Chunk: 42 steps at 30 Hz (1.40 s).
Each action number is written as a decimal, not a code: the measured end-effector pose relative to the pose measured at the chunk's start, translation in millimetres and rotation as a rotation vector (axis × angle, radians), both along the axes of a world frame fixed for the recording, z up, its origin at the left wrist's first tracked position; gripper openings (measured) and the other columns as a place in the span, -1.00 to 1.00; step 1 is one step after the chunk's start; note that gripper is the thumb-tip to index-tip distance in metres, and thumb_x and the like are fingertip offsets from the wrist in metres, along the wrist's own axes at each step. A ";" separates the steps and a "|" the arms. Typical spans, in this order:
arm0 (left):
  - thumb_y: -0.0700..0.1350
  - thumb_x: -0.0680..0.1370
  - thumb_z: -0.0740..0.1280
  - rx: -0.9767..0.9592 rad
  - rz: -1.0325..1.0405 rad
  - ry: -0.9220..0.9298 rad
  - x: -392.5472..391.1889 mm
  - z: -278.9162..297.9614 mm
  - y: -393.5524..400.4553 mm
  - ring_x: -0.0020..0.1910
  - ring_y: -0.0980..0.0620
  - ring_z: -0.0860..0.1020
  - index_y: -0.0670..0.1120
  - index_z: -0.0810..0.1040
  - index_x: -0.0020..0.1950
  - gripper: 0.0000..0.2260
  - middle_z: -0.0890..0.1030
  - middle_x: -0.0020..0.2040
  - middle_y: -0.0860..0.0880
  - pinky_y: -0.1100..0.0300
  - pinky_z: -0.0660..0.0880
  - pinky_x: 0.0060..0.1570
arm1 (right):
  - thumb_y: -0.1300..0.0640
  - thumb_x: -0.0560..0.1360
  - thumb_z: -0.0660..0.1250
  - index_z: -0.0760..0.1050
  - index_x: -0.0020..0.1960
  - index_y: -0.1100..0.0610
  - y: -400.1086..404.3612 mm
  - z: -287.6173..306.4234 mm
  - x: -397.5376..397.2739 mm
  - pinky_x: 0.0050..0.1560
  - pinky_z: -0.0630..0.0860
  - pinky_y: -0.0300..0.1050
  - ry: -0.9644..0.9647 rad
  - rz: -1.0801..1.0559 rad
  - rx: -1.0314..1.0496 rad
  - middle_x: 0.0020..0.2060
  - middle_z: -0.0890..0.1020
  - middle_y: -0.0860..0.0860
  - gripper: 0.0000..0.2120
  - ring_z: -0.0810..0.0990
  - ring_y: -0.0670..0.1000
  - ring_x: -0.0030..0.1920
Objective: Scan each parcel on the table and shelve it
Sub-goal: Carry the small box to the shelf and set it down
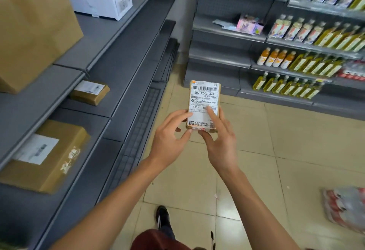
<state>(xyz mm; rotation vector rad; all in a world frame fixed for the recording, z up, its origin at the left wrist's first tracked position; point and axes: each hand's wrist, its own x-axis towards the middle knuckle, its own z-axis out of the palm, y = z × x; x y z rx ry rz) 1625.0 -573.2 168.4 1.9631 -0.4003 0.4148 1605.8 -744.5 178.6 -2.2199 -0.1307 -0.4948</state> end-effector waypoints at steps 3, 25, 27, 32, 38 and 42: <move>-0.21 0.52 0.47 0.002 -0.026 -0.025 42.1 6.6 -4.9 0.31 0.10 0.53 -0.02 0.57 0.38 -0.57 0.53 0.36 0.11 0.24 0.59 0.04 | 0.25 0.51 0.50 0.32 0.55 -0.09 -4.8 5.4 40.2 0.31 0.48 0.13 -0.019 -0.019 0.005 0.53 0.39 0.04 -0.30 0.45 0.04 0.32; -0.28 0.50 0.50 0.026 0.168 0.037 308.9 2.6 -92.1 0.27 0.06 0.56 -0.06 0.59 0.35 -0.57 0.57 0.33 0.07 0.08 0.62 0.03 | 0.21 0.54 0.47 0.32 0.57 -0.02 -91.7 -14.8 341.5 0.29 0.48 0.06 0.001 0.208 0.045 0.58 0.29 -0.01 -0.33 0.47 0.03 0.27; -0.28 0.50 0.50 0.019 0.233 0.059 325.3 -0.8 -94.4 0.26 0.06 0.57 -0.09 0.60 0.34 -0.59 0.57 0.33 0.04 0.09 0.61 0.04 | 0.21 0.54 0.47 0.32 0.57 0.01 -92.5 -16.3 367.6 0.29 0.49 0.07 0.003 0.270 0.031 0.58 0.29 -0.01 -0.34 0.47 0.03 0.26; -0.32 0.50 0.49 -0.008 0.363 0.110 353.4 -12.3 -77.9 0.23 0.06 0.59 -0.10 0.59 0.34 -0.58 0.57 0.33 0.04 0.10 0.61 0.07 | 0.20 0.55 0.46 0.30 0.58 0.00 -72.1 -28.7 420.9 0.32 0.45 0.10 0.047 0.433 0.010 0.58 0.29 -0.01 -0.34 0.45 0.07 0.33; -0.34 0.49 0.50 -0.040 0.542 0.133 390.6 -32.8 -35.6 0.24 0.20 0.57 -0.15 0.59 0.33 -0.58 0.58 0.31 0.01 0.31 0.55 0.13 | 0.17 0.56 0.45 0.30 0.58 0.02 -16.5 -45.1 487.4 0.33 0.42 0.03 0.086 0.595 -0.056 0.55 0.35 0.04 -0.36 0.46 0.10 0.33; -0.37 0.49 0.49 -0.063 0.658 0.124 415.8 -45.9 -1.9 0.21 0.21 0.58 -0.14 0.59 0.32 -0.58 0.58 0.30 0.01 0.37 0.52 0.13 | 0.21 0.56 0.45 0.28 0.59 -0.03 24.4 -49.3 528.2 0.38 0.38 -0.02 0.112 0.715 -0.094 0.58 0.30 0.01 -0.34 0.41 0.07 0.39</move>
